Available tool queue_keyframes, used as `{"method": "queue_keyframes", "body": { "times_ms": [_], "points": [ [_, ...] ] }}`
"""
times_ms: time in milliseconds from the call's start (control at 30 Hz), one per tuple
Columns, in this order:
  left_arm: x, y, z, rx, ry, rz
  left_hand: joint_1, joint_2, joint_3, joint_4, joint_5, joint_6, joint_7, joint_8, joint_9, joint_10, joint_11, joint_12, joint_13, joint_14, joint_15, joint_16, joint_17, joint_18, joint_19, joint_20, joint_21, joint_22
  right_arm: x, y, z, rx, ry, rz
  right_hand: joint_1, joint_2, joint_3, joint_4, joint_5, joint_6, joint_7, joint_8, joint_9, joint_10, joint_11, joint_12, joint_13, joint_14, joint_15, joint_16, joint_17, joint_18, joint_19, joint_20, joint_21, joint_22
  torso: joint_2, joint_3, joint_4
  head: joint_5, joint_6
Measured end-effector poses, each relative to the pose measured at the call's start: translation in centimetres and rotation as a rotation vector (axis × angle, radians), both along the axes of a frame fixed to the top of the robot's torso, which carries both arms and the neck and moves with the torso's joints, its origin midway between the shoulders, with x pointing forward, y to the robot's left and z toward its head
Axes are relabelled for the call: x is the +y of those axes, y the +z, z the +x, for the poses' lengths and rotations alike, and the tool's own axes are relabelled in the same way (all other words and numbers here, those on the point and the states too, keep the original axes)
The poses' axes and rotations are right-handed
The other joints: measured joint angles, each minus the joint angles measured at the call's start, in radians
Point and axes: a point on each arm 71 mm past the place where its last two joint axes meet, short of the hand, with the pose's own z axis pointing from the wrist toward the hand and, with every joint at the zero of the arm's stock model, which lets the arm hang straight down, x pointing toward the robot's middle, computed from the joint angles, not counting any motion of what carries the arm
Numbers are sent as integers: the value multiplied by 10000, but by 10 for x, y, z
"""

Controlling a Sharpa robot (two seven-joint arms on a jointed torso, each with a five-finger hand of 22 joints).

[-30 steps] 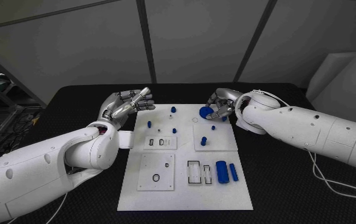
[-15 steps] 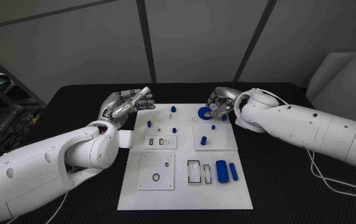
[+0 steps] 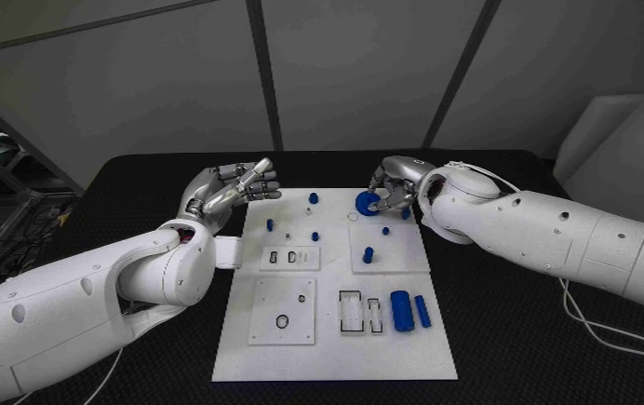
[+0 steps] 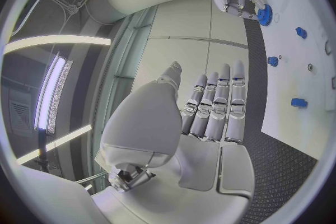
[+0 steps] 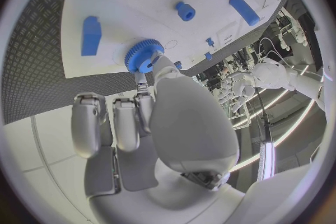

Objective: Assemble the parts on the task board

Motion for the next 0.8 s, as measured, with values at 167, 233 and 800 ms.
{"method": "queue_keyframes", "body": {
  "times_ms": [167,233,800],
  "points": [
    [0,0,0,20,-18,-2,0,0,0,0,0,0,0,0,0,0,0,0,0,0,0,-40,0,-1,0,0,0,0,11,3,-7,-428,353,-141,0,-1,128,-20,321,0,0,-115,-65,36,36,0,-1,0,0,0,-1,1,34,34,0,-1,0,4,0,-3,15],
    [0,0,0,28,-25,-3,0,0,0,0,0,0,0,0,0,0,0,0,0,0,0,-40,0,0,0,0,0,0,16,5,-11,-608,510,-136,-2,-3,166,-56,455,5,4,-183,-65,36,36,0,-1,0,0,0,-1,1,34,35,0,-1,0,3,0,5,18],
    [-2,-1,0,63,-88,-21,0,0,1,-56,0,0,0,-39,0,0,0,0,0,0,0,-40,7,0,0,0,0,0,84,14,-24,-1333,1582,155,-358,-359,370,95,665,110,31,-359,-43,35,36,0,-3,0,2,0,-2,3,34,35,40,-2,-3,-12,25,73,4]
  ]
}}
